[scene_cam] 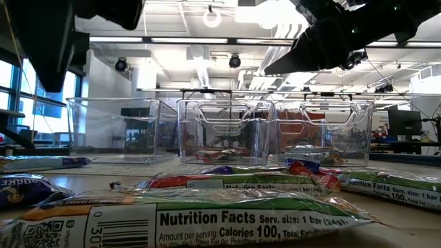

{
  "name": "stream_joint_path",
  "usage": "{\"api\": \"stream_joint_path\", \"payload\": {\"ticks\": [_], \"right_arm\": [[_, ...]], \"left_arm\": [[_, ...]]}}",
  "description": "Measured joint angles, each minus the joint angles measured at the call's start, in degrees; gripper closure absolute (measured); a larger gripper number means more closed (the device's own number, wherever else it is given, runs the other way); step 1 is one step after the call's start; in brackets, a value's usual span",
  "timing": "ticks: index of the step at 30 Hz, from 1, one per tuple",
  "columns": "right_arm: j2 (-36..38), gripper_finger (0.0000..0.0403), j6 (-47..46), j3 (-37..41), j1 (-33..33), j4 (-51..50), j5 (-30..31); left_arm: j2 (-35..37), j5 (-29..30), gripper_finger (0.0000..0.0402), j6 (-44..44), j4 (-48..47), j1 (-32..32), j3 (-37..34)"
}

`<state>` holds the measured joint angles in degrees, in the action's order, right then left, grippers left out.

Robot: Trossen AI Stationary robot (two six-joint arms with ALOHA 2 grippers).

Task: Pick and place Granola Bars by type
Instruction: Put the blue granola bar into the left transparent bin

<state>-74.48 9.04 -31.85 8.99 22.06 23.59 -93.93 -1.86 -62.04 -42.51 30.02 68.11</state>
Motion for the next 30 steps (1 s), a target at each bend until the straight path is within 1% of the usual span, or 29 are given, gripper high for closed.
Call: {"api": "stream_joint_path", "payload": {"ticks": [3, 6, 10, 13, 19, 24, 30], "right_arm": [[0.0, 0.0263, 0.0, 0.0, 0.0, 0.0, 0.0], [0.0, 0.0263, 0.0, 0.0, 0.0, 0.0, 0.0], [0.0, 0.0263, 0.0, 0.0, 0.0, 0.0, 0.0], [0.0, 0.0263, 0.0, 0.0, 0.0, 0.0, 0.0], [0.0, 0.0263, 0.0, 0.0, 0.0, -0.1, 0.0], [0.0, 0.0263, 0.0, 0.0, 0.0, -0.1, 0.0], [0.0, 0.0263, 0.0, 0.0, 0.0, -0.1, 0.0]], "left_arm": [[-0.7, -1.4, 0.0279, -0.2, 6.9, 0.0, -2.3], [-2.5, -2.4, 0.0279, -1.3, 8.6, 1.2, -3.1], [-5.9, -5.0, 0.0279, -1.6, 13.3, 2.3, -3.0], [-8.8, -5.3, 0.0279, -3.7, 17.5, 3.1, -2.9], [-12.6, -5.8, 0.0279, -8.7, 19.7, 4.2, -2.7], [-13.6, -6.2, 0.0279, -8.9, 19.6, 4.1, -2.6], [-13.7, -3.6, 0.028, -7.2, 17.4, 3.0, -2.7]]}}
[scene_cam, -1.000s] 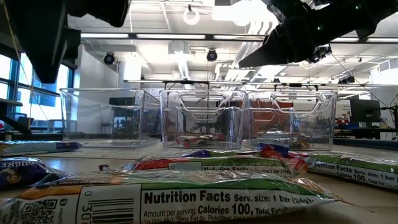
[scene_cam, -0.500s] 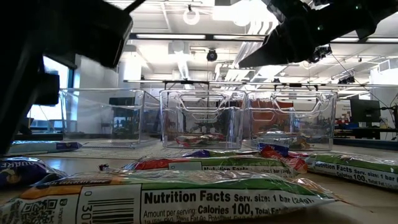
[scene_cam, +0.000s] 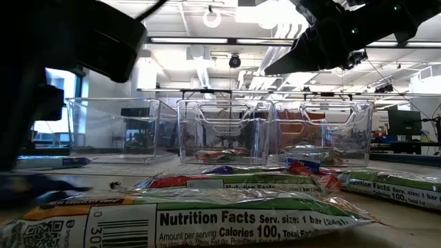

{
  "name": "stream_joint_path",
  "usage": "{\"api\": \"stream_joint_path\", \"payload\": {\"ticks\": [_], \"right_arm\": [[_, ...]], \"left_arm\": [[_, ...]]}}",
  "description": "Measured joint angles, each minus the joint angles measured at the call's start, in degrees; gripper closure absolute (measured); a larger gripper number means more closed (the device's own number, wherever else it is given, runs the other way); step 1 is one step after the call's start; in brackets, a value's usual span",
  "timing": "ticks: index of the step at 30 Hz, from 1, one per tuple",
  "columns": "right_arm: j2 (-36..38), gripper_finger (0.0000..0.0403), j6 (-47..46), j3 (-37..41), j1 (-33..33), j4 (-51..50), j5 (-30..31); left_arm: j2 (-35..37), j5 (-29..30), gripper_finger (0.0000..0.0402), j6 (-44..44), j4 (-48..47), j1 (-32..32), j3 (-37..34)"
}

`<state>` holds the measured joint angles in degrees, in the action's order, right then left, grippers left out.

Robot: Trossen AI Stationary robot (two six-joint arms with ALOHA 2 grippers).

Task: Pick and place Granola Bars by type
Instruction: Put the blue granola bar into the left transparent bin

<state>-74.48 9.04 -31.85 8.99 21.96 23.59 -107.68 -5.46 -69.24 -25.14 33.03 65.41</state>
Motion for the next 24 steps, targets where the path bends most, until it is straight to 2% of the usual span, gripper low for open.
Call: {"api": "stream_joint_path", "payload": {"ticks": [3, 7, 13, 18, 21, 24], "right_arm": [[0.0, 0.0263, 0.0, 0.0, 0.0, 0.0, 0.0], [0.0, 0.0263, 0.0, 0.0, 0.0, 0.0, 0.0], [0.0, 0.0263, 0.0, 0.0, 0.0, 0.0, 0.0], [0.0, 0.0263, 0.0, 0.0, 0.0, 0.0, 0.0], [0.0, 0.0263, 0.0, 0.0, 0.0, 0.0, 0.0], [0.0, 0.0263, 0.0, 0.0, 0.0, 0.0, 0.0]], "left_arm": [[0.0, 0.3, 0.028, 0.0, -0.9, -2.0, 0.0], [0.0, -2.3, 0.028, 0.0, -2.2, -5.2, 0.0], [0.1, -2.3, 0.028, 2.0, -14.4, -9.0, 0.0], [0.1, -2.1, 0.0279, 2.0, -18.9, -11.9, 0.0], [0.1, -0.5, 0.0279, 2.7, -19.5, -13.4, 0.8], [0.0, 3.8, 0.0279, 3.6, -19.0, -14.4, 1.4]]}}
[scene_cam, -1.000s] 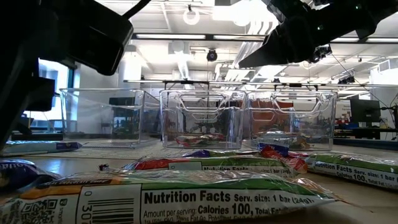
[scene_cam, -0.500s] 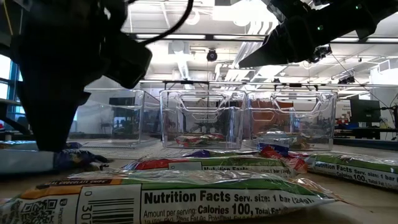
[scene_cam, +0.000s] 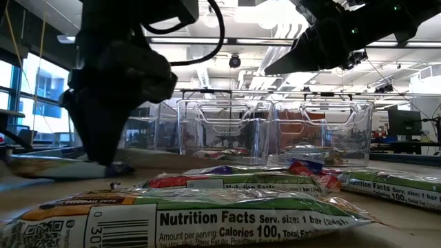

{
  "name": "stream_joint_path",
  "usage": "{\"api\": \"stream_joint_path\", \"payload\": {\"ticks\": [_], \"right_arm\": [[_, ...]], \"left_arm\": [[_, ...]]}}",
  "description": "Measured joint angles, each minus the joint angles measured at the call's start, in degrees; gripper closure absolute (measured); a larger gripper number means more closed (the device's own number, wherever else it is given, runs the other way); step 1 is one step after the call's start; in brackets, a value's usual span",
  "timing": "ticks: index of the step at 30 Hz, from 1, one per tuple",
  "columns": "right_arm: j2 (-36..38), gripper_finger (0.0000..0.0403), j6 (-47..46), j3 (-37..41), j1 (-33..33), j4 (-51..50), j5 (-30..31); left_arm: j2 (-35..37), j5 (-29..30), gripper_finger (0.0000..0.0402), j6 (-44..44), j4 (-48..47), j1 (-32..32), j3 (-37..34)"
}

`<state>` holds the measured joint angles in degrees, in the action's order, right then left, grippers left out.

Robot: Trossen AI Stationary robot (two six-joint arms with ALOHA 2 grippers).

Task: Pick and place Granola Bars by type
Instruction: Put the blue granola bar into the left transparent bin

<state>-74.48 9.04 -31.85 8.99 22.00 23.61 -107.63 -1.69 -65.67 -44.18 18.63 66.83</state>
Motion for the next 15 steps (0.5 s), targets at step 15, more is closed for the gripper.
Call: {"api": "stream_joint_path", "payload": {"ticks": [15], "right_arm": [[0.0, 0.0263, 0.0, 0.0, 0.0, 0.0, 0.0]], "left_arm": [[0.0, -1.2, 0.0279, 1.9, -1.8, 5.0, 1.2]]}}
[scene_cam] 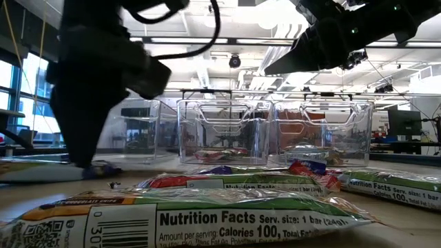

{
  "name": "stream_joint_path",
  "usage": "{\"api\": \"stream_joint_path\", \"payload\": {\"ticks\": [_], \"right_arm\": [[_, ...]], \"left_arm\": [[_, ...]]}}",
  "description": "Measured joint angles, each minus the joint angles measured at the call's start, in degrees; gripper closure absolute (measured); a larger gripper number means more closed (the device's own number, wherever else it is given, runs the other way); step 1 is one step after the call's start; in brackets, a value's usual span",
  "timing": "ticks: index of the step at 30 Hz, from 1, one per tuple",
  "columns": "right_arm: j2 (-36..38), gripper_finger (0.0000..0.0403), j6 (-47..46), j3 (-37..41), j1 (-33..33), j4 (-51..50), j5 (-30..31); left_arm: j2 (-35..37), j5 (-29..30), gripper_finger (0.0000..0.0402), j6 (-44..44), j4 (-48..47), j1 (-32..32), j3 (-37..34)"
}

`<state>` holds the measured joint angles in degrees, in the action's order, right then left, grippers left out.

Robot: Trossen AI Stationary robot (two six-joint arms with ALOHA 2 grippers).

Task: Pick and place Granola Bars by type
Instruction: Put the blue granola bar into the left transparent bin

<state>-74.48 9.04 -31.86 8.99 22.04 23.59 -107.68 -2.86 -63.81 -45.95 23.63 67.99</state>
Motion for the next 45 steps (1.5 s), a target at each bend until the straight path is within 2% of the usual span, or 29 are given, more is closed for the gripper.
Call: {"api": "stream_joint_path", "payload": {"ticks": [10, 22, 28, 31, 38, 42, 45], "right_arm": [[0.0, 0.0263, 0.0, 0.0, 0.0, 0.0, 0.0], [0.0, 0.0263, 0.0, 0.0, 0.0, 0.0, 0.0], [0.0, 0.0263, 0.0, 0.0, 0.0, 0.0, 0.0], [0.0, 0.0263, 0.0, 0.0, 0.0, 0.0, 0.0], [0.0, 0.0263, 0.0, 0.0, 0.0, 0.0, 0.0], [0.0, 0.0263, 0.0, 0.0, 0.0, 0.0, 0.0], [0.0, 0.0263, 0.0, 0.0, 0.0, 0.0, 0.0]], "left_arm": [[0.0, 1.7, 0.0279, -2.0, -1.7, 4.6, 0.0], [0.6, -2.2, 0.0279, 0.5, -4.9, 4.5, -0.1], [0.7, -1.5, 0.0276, 0.8, -4.0, 4.6, 0.0], [0.6, -1.8, 0.0254, 1.1, -4.7, 4.6, 0.3], [0.9, -3.2, 0.0174, 3.1, -4.4, 4.5, 0.6], [1.0, -5.9, 0.0161, 1.7, -3.3, 4.6, 0.6], [1.2, -5.3, 0.0161, 1.9, -4.9, 4.6, 1.9]]}}
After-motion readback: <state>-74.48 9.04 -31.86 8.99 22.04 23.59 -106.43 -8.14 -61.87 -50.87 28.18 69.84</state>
